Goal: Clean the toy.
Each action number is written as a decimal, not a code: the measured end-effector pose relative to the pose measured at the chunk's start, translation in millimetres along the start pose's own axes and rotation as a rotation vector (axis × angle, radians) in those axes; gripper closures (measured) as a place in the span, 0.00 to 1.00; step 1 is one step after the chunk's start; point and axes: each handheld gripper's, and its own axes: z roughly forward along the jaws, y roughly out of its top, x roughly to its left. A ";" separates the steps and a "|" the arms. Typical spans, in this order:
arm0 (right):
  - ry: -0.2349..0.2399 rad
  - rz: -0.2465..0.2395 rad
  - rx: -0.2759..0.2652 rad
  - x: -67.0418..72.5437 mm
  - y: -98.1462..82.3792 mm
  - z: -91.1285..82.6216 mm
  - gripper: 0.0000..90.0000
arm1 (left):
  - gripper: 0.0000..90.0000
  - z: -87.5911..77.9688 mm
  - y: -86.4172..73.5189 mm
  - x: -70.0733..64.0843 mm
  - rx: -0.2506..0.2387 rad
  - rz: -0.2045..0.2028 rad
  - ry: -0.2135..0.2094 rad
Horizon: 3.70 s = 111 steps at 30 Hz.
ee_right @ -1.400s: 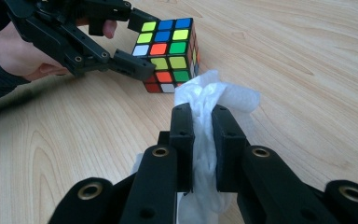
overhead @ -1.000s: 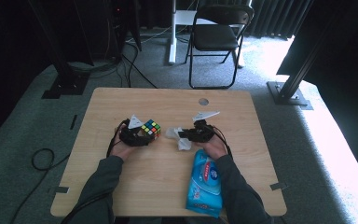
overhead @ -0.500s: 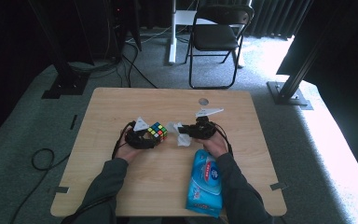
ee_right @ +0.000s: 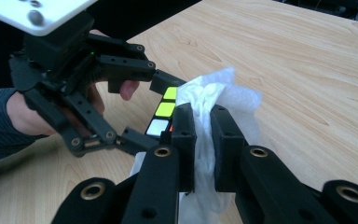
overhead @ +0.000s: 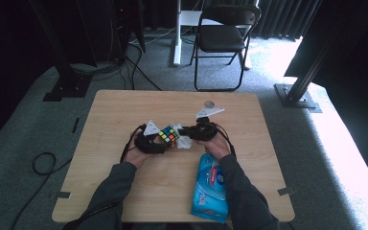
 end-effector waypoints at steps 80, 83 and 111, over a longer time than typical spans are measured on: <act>-0.061 0.009 0.039 -8.8 4.7 -3.4 0.92 | 0.38 4.6 17.0 -22.1 -0.001 0.075 -0.043; -0.063 0.003 0.041 -6.7 7.2 -2.0 0.92 | 0.38 4.1 18.1 -23.4 -0.004 0.080 -0.048; 0.112 -0.074 0.062 14.2 10.1 8.8 0.92 | 0.38 7.9 18.2 -24.1 0.006 0.086 -0.046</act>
